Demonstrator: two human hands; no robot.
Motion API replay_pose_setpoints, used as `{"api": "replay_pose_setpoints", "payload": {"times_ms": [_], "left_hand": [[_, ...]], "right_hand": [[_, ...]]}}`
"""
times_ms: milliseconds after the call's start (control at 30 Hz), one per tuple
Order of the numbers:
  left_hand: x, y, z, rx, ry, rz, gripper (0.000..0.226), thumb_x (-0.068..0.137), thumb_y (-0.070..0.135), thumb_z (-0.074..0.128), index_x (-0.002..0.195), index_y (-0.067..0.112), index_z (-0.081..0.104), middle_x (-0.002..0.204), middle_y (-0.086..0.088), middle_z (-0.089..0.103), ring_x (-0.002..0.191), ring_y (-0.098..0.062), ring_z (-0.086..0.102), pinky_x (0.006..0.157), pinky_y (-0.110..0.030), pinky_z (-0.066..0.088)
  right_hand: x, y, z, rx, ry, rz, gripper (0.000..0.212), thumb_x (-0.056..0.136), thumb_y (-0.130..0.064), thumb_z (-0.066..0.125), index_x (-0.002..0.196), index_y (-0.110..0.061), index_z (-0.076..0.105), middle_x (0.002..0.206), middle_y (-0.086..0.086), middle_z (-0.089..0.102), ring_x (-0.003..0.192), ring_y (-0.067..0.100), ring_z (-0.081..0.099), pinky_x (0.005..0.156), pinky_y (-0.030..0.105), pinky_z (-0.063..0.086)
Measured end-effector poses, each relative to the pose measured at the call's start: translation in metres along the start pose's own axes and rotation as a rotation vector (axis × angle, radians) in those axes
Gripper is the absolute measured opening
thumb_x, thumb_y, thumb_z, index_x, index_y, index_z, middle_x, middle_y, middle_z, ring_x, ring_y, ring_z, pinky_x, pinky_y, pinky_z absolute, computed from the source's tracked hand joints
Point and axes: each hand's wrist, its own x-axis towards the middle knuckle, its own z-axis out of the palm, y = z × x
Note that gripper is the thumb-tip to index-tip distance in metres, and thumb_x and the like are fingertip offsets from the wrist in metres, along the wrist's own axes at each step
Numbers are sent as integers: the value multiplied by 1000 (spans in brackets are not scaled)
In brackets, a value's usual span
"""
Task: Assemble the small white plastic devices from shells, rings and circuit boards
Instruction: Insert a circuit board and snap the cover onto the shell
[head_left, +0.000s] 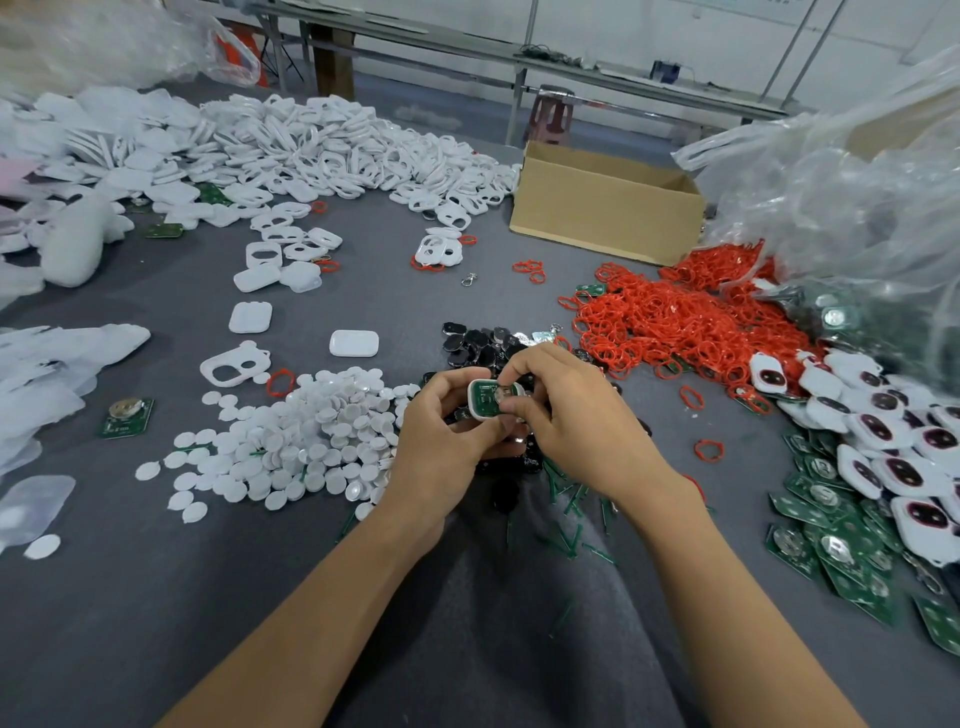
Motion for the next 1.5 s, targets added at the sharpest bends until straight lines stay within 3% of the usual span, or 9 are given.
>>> {"api": "replay_pose_setpoints", "payload": {"times_ms": [467,700,833,933,1067,1167,1267,1367,1500], "left_hand": [[-1,1,1,-21,15,-5,41,79,-8,72,115,7,58,112,-18,65,79,-26,73,66,-30,60],[1,2,6,-78,39,-42,20,93,5,61,113,4,56,102,-19,68,69,-25,71,63,-31,60],[0,5,7,-73,-2,-27,18,100,15,53,112,2,56,90,-14,69,67,-20,70,63,-32,60],[-2,7,3,20,-10,-11,20,101,10,44,114,0,57,99,-16,67,74,-16,70,66,-29,58],[-10,10,-1,116,-51,93,22,94,-1,42,79,12,52,72,0,52,65,-8,49,58,-19,44],[-11,12,-2,77,-22,108,28,87,-5,46,65,13,44,64,-3,40,64,-15,36,57,-24,33],[-10,11,-2,50,-14,107,11,84,-7,44,73,-5,42,67,-11,40,67,-21,33,58,-27,32],[-6,9,-2,44,-19,32,10,91,-6,41,89,-2,50,68,-2,57,58,-10,53,55,-17,46],[-1,7,1,-73,-15,-89,21,100,13,52,118,4,56,104,-21,69,77,-22,72,68,-32,60]], "right_hand": [[0,-1,-8,84,-15,19,14,89,-23,64,102,-18,60,93,-13,49,70,5,46,74,35,44],[21,-21,-18,86,148,10,8,87,-14,65,94,-18,66,93,-8,60,73,11,52,73,31,43],[72,-47,1,6,-34,31,9,87,-17,65,91,-22,71,83,-6,61,78,12,51,75,30,46],[110,-65,32,32,-277,53,21,88,-15,64,107,-17,72,101,5,69,94,20,60,83,27,47],[138,-76,73,-111,-506,52,41,91,-16,57,131,-18,56,130,13,52,113,30,54,87,32,46],[147,-78,85,-230,-449,6,31,90,-16,58,121,-10,58,120,18,52,107,38,54,78,34,43],[150,-81,82,-305,-345,-30,23,92,-15,53,113,-8,61,112,19,53,100,40,56,72,34,39],[147,-76,73,-119,-282,-21,25,88,-10,57,112,-12,64,105,17,60,99,36,56,78,34,43],[129,-73,44,233,-154,-28,20,84,-4,66,101,-14,72,83,2,67,78,10,62,76,26,48]]}}
